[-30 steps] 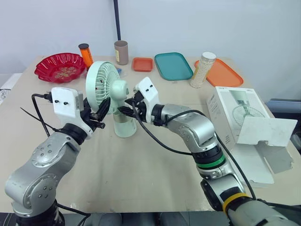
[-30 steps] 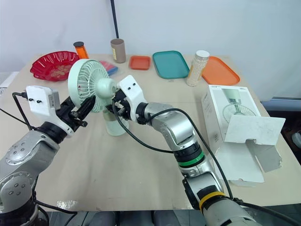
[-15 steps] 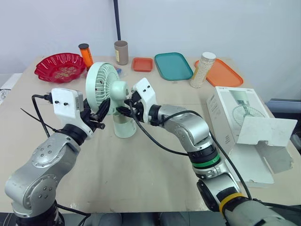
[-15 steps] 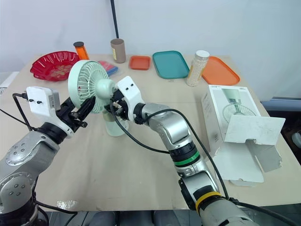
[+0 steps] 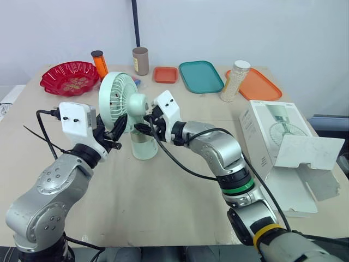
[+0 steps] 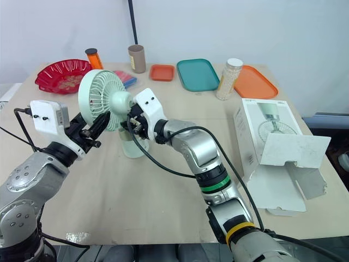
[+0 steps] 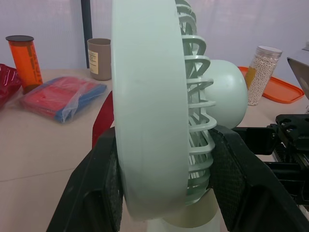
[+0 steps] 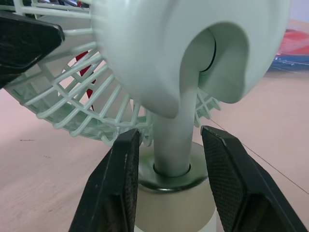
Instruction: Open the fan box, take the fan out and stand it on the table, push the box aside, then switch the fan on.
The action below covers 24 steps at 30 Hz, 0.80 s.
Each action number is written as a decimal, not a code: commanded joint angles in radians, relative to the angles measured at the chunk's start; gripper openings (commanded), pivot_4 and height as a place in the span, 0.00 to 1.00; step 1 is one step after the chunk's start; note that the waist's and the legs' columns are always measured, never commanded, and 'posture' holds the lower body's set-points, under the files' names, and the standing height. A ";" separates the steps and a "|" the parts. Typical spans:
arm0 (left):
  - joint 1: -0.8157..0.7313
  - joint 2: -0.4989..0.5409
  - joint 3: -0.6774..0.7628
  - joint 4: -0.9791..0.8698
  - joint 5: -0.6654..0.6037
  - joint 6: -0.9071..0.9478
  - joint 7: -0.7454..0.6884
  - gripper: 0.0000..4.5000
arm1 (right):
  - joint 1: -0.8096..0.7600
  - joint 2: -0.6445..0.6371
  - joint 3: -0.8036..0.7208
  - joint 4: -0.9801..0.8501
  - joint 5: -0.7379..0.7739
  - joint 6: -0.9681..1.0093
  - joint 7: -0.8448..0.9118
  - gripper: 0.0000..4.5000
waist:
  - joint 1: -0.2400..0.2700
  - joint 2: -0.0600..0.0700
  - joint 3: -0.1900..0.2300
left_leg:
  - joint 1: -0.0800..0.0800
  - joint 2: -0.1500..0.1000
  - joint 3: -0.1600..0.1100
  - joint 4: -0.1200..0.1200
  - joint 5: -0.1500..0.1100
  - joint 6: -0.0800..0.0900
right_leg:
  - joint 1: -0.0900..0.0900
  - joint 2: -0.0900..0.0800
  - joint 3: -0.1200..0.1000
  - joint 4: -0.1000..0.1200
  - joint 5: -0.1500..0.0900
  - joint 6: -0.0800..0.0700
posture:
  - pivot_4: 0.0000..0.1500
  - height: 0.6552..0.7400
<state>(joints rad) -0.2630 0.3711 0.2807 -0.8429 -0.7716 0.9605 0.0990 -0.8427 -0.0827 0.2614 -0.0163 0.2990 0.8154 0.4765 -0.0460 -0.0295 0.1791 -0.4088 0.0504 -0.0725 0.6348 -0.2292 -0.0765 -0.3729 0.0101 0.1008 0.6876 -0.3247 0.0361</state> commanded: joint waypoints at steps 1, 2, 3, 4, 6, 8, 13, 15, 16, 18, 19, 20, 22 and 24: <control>-0.008 0.003 0.020 -0.050 -0.011 -0.044 -0.003 0.43 | -0.029 0.011 -0.019 -0.024 0.000 -0.022 0.004 0.23 | 0.000 0.000 0.000 | 0.000 0.000 0.000 0.000 0.000 0.000 | 0.000 0.000 0.000 0.000 0.000 0.000 | 1.00 1.00; -0.009 0.004 0.019 -0.050 -0.011 -0.045 -0.003 0.43 | -0.029 0.011 -0.019 -0.024 -0.001 -0.023 0.005 0.23 | 0.000 0.000 0.000 | 0.000 0.000 0.000 0.000 0.000 0.000 | 0.000 0.000 0.000 0.000 0.000 0.000 | 1.00 1.00; -0.009 0.004 0.019 -0.050 -0.011 -0.046 -0.003 0.43 | -0.029 0.011 -0.018 -0.023 -0.003 -0.024 0.006 0.23 | 0.000 0.000 0.000 | 0.000 0.000 0.000 0.000 0.000 0.000 | 0.000 0.000 0.000 0.000 0.000 0.000 | 1.00 1.00; -0.008 0.004 0.018 -0.050 -0.011 -0.046 -0.002 0.43 | -0.029 0.011 -0.018 -0.024 -0.004 -0.024 0.007 0.23 | 0.000 0.000 0.000 | 0.000 0.000 0.000 0.000 0.000 0.000 | 0.000 0.000 0.000 0.000 0.000 0.000 | 1.00 1.00; -0.008 0.004 0.017 -0.051 -0.011 -0.046 -0.002 0.43 | -0.029 0.013 -0.020 -0.023 -0.005 -0.023 0.008 0.23 | 0.000 0.000 0.000 | 0.000 0.000 0.000 0.000 0.000 0.000 | 0.000 0.000 0.000 0.000 0.000 0.000 | 1.00 1.00; -0.007 0.004 0.017 -0.052 -0.009 -0.047 0.000 0.43 | -0.028 0.014 -0.018 -0.027 -0.006 -0.022 0.008 0.23 | 0.000 0.000 0.000 | 0.000 0.000 0.000 0.000 0.000 0.000 | 0.000 0.000 0.000 0.000 0.000 0.000 | 1.00 1.00; -0.007 0.002 0.015 -0.052 -0.008 -0.049 0.001 0.43 | -0.029 0.014 -0.018 -0.027 -0.008 -0.021 0.008 0.23 | 0.000 0.000 0.000 | 0.000 0.000 0.000 0.000 0.000 0.000 | 0.000 0.000 0.000 0.000 0.000 0.000 | 1.00 1.00; -0.006 0.002 0.014 -0.053 -0.007 -0.049 0.000 0.43 | -0.028 0.014 -0.018 -0.027 -0.008 -0.021 0.008 0.23 | 0.000 0.000 0.000 | 0.000 0.000 0.000 0.000 0.000 0.000 | 0.000 0.000 0.000 0.000 0.000 0.000 | 1.00 1.00; -0.005 0.007 0.015 -0.054 -0.005 -0.049 -0.003 0.43 | -0.028 0.014 -0.018 -0.028 -0.007 -0.019 0.009 0.23 | 0.000 0.000 0.000 | 0.000 0.000 0.000 0.000 0.000 0.000 | 0.000 0.000 0.000 0.000 0.000 0.000 | 1.00 1.00; -0.002 0.013 0.018 -0.057 -0.002 -0.050 -0.006 0.43 | -0.028 0.014 -0.017 -0.028 -0.007 -0.018 0.009 0.23 | 0.000 0.000 0.000 | 0.000 0.000 0.000 0.000 0.000 0.000 | 0.000 0.000 0.000 0.000 0.000 0.000 | 1.00 1.00; 0.002 0.019 0.022 -0.058 -0.002 -0.053 -0.014 0.43 | -0.027 0.014 -0.016 -0.028 -0.007 -0.018 0.009 0.23 | 0.000 0.000 0.000 | 0.000 0.000 0.000 0.000 0.000 0.000 | 0.000 0.000 0.000 0.000 0.000 0.000 | 1.00 1.00; 0.003 0.024 0.022 -0.059 -0.001 -0.055 -0.019 0.43 | -0.028 0.014 -0.016 -0.028 -0.008 -0.018 0.010 0.23 | 0.000 0.000 0.000 | 0.000 0.000 0.000 0.000 0.000 0.000 | 0.000 0.000 0.000 0.000 0.000 0.000 | 1.00 1.00; 0.009 0.026 0.028 -0.060 -0.002 -0.064 -0.022 0.43 | -0.029 0.013 -0.016 -0.025 -0.008 -0.018 0.012 0.23 | 0.000 0.000 0.000 | 0.000 0.000 0.000 0.000 0.000 0.000 | 0.000 0.000 0.000 0.000 0.000 0.000 | 1.00 1.00; 0.015 0.020 0.029 -0.065 -0.006 -0.072 -0.020 0.76 | -0.031 0.013 -0.016 -0.023 -0.009 -0.018 0.014 0.20 | 0.000 0.000 0.000 | 0.000 0.000 0.000 0.000 0.000 0.000 | 0.000 0.000 0.000 0.000 0.000 0.000 | 1.00 1.00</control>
<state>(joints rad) -0.2459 0.3825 0.2847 -0.8491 -0.7701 0.9340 0.0821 -0.8433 -0.0764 0.2606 -0.0130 0.2877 0.8128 0.4841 -0.0461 -0.0295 0.1792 -0.4089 0.0504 -0.0725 0.6346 -0.2291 -0.0767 -0.3729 0.0100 0.1007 0.6875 -0.3247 0.0362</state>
